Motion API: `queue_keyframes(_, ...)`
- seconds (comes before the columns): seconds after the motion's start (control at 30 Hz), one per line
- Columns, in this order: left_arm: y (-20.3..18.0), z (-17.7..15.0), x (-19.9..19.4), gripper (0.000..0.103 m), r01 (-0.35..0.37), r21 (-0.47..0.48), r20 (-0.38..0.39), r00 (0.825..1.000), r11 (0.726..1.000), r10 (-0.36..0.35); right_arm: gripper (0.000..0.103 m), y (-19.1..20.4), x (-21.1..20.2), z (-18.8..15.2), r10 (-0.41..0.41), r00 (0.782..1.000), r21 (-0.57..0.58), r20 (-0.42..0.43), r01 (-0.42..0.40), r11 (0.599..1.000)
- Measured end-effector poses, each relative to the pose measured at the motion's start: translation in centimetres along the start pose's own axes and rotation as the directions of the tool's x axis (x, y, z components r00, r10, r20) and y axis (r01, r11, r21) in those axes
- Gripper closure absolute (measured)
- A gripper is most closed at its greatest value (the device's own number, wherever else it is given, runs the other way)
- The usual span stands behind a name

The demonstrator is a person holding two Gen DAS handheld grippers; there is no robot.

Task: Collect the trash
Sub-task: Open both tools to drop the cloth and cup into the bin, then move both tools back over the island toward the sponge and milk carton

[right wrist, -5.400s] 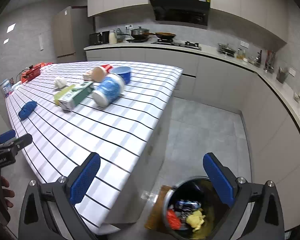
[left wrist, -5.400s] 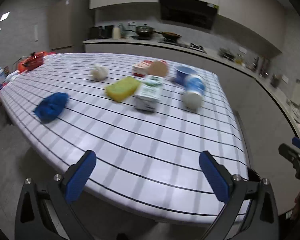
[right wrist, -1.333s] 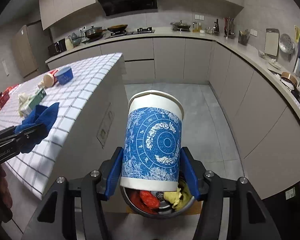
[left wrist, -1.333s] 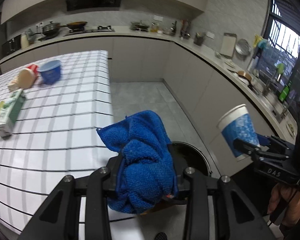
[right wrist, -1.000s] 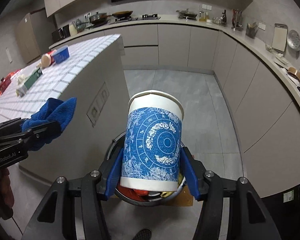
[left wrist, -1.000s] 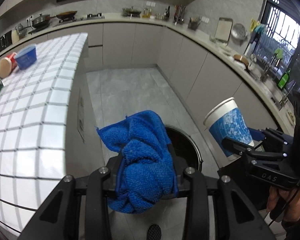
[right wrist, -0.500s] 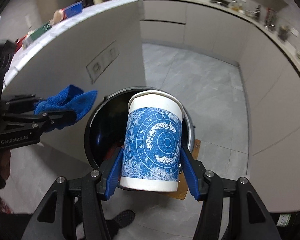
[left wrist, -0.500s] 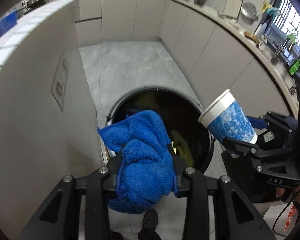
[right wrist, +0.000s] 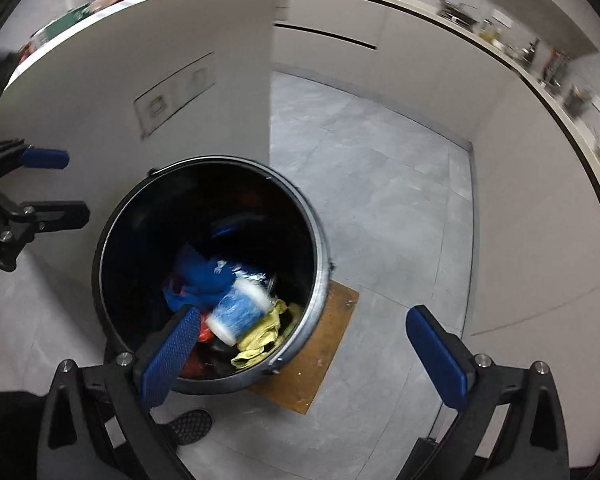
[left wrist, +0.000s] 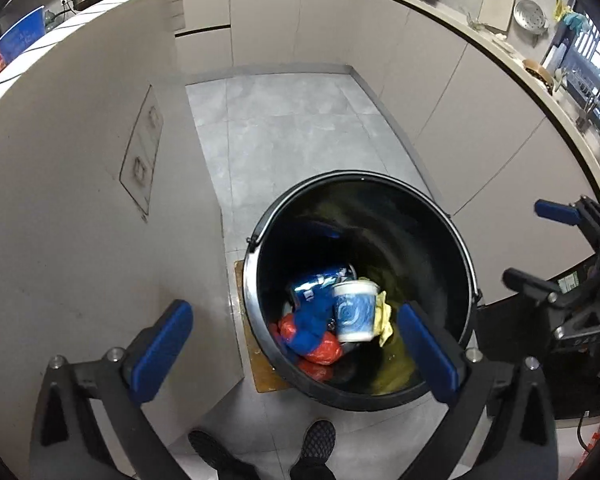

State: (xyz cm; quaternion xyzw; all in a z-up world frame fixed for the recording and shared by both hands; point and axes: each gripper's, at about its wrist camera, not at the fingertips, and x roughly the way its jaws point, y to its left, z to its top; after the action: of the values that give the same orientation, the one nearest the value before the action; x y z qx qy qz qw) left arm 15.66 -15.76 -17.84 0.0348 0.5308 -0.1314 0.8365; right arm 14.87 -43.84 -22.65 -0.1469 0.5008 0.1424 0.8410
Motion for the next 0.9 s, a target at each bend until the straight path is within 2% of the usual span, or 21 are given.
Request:
queue_keyframes(0.33,-1.2,1.1,-0.1,0.000,-0.002,0.025,0.008,1.000,1.000,0.002,0.000,0.6,-0.7,0.3,-0.017,1.000,0.023,0.002,0.017,1.000)
queue_keyframes(0.67,-1.8,3.1,-4.9,0.000,-0.006,0.036,0.126,0.992,0.999,0.001,0.000,0.3,-6.5,2.2,-0.071,0.992,0.093,0.107,0.062,0.994)
queue_keyframes(0.9,-1.1,3.6,-9.1,0.000,-0.004,0.024,0.213,0.977,1.000,-0.002,0.000,1.2,-10.5,3.8,-0.102,0.978,0.110,0.180,0.083,0.990)
